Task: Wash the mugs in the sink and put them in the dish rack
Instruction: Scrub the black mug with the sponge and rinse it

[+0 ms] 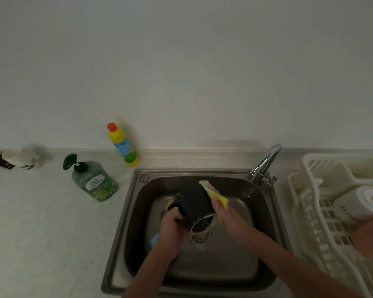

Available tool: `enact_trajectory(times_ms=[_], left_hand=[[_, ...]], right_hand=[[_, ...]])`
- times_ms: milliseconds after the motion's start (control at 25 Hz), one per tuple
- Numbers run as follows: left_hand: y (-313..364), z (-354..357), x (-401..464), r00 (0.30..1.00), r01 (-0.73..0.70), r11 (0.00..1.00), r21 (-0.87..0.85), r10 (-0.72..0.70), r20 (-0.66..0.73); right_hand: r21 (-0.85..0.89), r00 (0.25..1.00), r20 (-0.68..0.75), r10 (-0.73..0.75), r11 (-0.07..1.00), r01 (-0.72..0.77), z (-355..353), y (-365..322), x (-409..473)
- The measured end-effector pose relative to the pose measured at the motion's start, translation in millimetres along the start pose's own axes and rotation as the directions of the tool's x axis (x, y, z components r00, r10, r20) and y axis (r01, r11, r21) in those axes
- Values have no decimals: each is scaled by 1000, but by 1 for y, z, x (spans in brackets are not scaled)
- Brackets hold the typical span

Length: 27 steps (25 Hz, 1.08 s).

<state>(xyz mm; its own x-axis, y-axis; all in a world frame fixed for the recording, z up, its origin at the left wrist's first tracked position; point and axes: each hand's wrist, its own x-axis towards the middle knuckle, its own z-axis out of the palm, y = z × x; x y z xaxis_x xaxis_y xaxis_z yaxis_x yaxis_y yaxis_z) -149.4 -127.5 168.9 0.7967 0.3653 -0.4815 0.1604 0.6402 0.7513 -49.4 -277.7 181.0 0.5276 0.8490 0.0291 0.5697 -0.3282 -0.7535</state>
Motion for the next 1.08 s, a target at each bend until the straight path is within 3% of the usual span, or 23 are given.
enact_trajectory(times_ms=[120, 240, 320, 400, 480, 680, 760, 800, 920, 1000, 1080], left_hand=[[4, -2, 0, 999, -19, 999, 43, 20, -28], [-3, -4, 0, 999, -27, 980, 195, 32, -26], [-5, -5, -4, 999, -39, 982, 183, 42, -13], [-3, -8, -5, 999, -51, 996, 69, 52, -16], [4, -9, -5, 996, -70, 998, 5, 71, -49], [-7, -9, -2, 999, 49, 964, 260, -50, -4], [-11, -7, -4, 997, 69, 972, 227, -75, 17], [-11, -5, -4, 996, 88, 983, 159, -87, -8], [-8, -6, 5, 991, 119, 993, 8, -119, -61], [-11, -9, 12, 989, 128, 989, 75, -122, -78], [-13, -6, 14, 985, 174, 964, 203, -165, -59]], right_hand=[[106, 1000, 22, 10, 994, -13, 7, -15, 1], [-178, 992, 54, -117, 976, 125, 16, -22, 13], [-28, 996, 11, -83, 996, 84, 10, -19, 22], [225, 998, 1, 70, 972, -69, 4, -8, 21], [274, 990, 39, 138, 951, -144, 9, -4, 4], [-60, 1000, 28, -9, 998, 10, 24, -17, -8], [63, 999, -36, 7, 998, -5, 19, -17, -7], [129, 992, -89, 84, 989, -72, 18, -15, -9], [162, 970, -75, 233, 962, -219, 32, -11, -24], [273, 966, -94, 240, 939, -207, 44, -10, -27], [186, 982, -64, 176, 969, -161, 44, -14, -23]])
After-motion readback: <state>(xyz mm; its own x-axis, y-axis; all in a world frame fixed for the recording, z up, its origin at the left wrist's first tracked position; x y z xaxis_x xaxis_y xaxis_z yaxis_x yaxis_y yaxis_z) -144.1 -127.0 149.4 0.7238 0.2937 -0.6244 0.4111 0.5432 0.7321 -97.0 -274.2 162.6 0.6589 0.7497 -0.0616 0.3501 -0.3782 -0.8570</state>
